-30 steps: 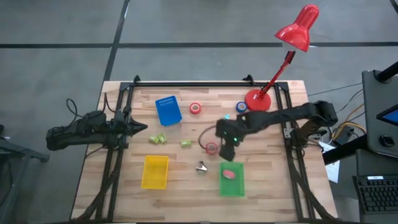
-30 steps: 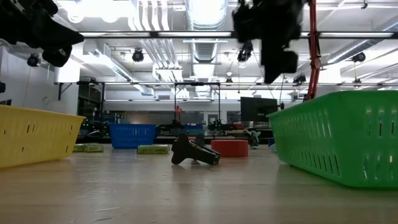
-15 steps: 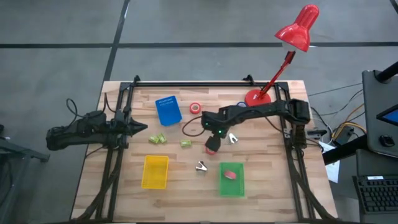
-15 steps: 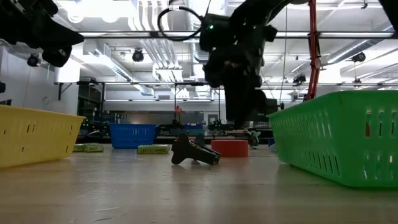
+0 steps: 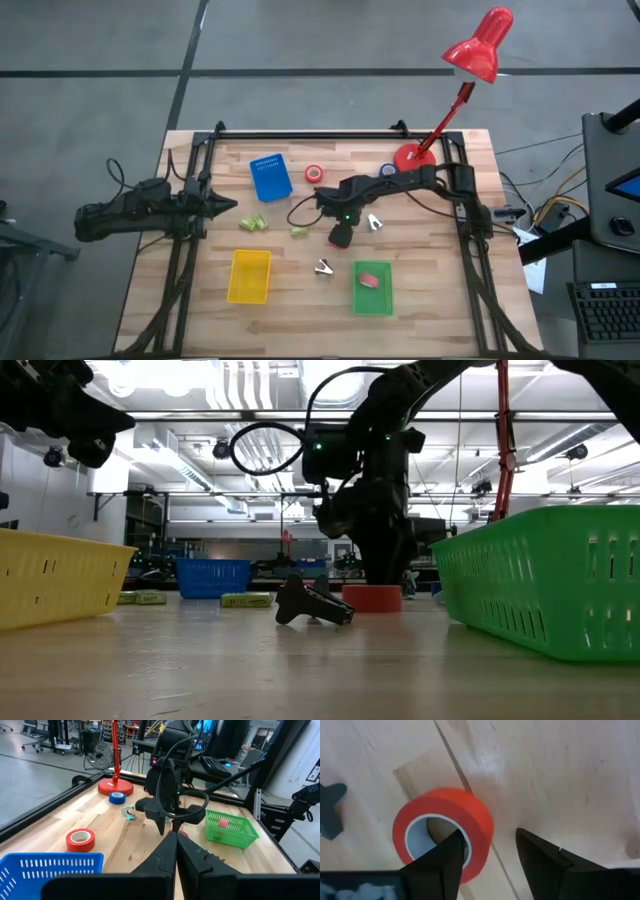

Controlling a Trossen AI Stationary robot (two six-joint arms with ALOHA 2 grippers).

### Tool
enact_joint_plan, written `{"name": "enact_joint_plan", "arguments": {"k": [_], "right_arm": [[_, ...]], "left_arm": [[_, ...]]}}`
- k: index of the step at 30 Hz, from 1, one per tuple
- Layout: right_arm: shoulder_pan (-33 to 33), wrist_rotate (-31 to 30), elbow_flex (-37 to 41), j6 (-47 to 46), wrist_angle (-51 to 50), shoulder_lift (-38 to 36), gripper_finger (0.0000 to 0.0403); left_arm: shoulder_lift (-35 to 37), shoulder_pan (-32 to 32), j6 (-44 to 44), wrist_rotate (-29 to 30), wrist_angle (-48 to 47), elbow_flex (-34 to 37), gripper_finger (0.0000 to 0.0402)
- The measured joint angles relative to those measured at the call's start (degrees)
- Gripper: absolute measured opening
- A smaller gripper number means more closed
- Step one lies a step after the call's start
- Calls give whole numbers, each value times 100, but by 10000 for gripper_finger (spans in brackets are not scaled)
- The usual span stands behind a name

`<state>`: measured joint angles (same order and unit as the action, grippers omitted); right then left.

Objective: Pick and place Stapler, Stapler remover, tape
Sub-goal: Put the bottom orange electrical tape into the green bin

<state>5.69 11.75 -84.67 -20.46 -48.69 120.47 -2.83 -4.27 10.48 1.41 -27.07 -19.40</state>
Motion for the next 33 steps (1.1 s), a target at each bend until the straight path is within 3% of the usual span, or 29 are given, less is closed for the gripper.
{"name": "enact_joint_plan", "arguments": {"k": [10, 16, 21, 28, 33], "right_arm": [[9, 50, -56, 224, -107, -90, 30], [-27, 474, -222, 205, -778, -451, 35], [-368, 472, -218, 107, -1259, -1184, 36], [-1456, 769, -194, -575, -1244, -2058, 37], [-2177, 817, -179, -1358, -1211, -2018, 38]], "left_arm": [[0, 1, 1, -2, 0, 0, 14], [0, 1, 1, -2, -4, 1, 14], [0, 1, 0, -4, -1, 2, 14], [0, 0, 1, -7, -6, 2, 14], [0, 0, 0, -4, -2, 2, 14]]}}
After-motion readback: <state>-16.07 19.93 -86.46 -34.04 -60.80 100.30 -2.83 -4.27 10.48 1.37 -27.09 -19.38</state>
